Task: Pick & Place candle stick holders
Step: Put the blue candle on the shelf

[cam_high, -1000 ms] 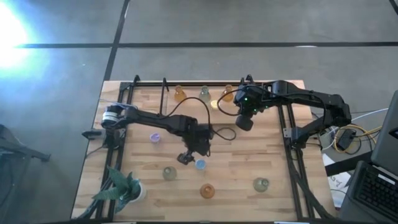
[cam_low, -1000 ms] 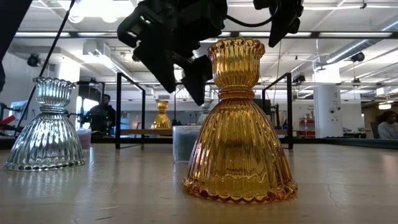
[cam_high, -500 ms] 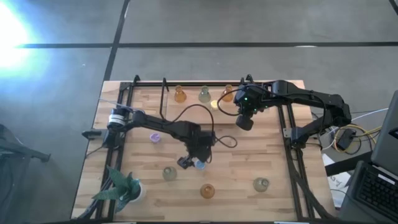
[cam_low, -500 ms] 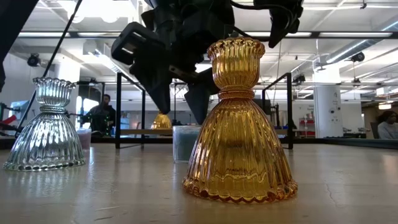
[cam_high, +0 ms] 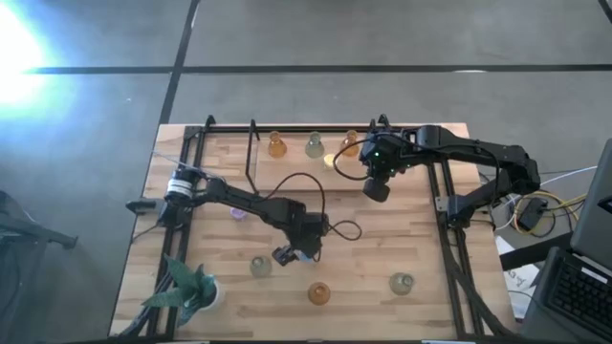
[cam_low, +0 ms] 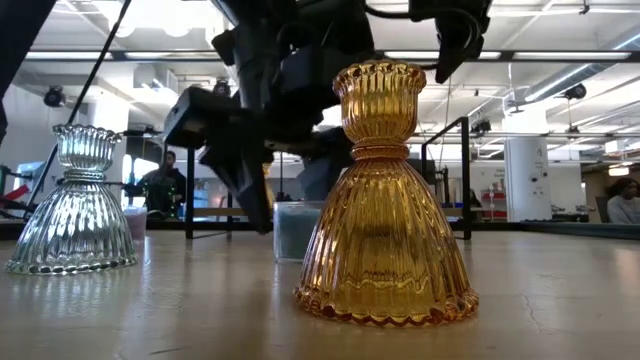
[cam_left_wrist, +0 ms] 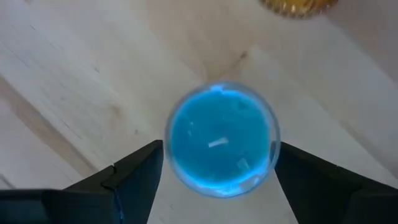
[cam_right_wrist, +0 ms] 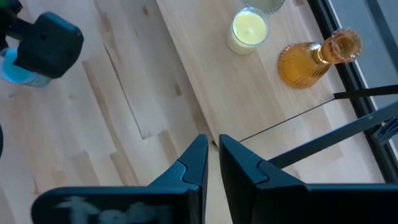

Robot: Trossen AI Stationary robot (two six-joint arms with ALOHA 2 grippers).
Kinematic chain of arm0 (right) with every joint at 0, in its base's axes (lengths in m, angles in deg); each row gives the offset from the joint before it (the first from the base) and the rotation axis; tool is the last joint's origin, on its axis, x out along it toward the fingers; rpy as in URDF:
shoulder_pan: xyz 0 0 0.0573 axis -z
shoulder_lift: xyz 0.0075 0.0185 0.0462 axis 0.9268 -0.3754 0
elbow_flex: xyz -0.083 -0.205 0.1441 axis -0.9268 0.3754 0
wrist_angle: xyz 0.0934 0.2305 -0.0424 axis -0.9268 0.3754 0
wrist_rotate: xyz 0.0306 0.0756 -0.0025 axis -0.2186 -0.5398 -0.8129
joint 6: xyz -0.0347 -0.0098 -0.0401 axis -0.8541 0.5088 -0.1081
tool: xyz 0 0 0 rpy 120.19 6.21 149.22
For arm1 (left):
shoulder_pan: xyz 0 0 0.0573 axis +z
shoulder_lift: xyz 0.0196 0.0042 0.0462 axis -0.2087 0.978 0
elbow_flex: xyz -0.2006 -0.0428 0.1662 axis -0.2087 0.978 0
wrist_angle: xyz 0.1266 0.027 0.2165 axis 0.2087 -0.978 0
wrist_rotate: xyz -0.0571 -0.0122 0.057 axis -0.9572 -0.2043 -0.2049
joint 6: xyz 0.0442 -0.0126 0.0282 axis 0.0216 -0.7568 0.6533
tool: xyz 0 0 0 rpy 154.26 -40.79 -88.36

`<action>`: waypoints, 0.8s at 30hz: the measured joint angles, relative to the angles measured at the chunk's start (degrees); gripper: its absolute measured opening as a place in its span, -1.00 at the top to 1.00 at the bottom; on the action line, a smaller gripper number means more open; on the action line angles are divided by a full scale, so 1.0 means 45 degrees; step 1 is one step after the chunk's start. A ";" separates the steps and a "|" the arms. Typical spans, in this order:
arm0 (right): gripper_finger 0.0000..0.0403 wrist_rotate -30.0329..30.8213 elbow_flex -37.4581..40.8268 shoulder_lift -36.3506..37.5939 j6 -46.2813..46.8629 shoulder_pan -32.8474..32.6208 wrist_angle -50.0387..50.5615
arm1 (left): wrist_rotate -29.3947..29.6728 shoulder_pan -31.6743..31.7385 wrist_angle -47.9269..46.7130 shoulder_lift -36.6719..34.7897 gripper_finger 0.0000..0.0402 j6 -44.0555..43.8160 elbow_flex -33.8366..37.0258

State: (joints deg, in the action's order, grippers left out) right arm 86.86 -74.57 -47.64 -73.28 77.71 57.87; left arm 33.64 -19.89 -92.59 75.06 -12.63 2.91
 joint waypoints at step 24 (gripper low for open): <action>0.83 0.0005 0.0146 0.0000 0.0002 0.0000 -0.0044 | -0.0279 -0.0140 0.1408 0.0182 -0.31 -0.0194 0.0446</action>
State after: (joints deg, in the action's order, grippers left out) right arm 86.88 -73.91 -47.64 -73.28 77.71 57.67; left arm 32.39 -20.52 -86.26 75.88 -13.50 4.92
